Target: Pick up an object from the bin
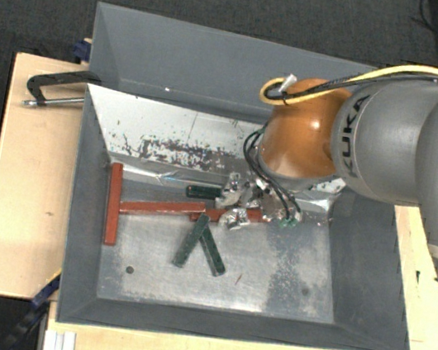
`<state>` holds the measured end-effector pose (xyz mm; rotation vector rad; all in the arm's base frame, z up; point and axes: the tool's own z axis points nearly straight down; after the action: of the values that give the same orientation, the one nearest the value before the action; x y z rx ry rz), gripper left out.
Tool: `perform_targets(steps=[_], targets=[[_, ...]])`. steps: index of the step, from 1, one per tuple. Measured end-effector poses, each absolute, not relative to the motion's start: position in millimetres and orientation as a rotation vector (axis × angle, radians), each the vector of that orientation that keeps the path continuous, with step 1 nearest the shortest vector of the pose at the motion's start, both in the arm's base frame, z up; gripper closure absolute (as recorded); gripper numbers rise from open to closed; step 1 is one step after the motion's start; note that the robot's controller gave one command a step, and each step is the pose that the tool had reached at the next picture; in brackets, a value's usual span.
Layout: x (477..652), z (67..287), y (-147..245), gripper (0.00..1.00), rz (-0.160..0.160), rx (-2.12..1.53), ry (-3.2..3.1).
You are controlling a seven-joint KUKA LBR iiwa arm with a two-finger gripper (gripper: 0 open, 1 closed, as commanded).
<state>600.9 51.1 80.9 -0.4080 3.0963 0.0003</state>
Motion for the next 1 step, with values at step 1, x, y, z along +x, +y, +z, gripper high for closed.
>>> perform_targets(steps=[1], targets=[[600.9,80.9,51.1,1.0,0.0,-0.408,3.096]])
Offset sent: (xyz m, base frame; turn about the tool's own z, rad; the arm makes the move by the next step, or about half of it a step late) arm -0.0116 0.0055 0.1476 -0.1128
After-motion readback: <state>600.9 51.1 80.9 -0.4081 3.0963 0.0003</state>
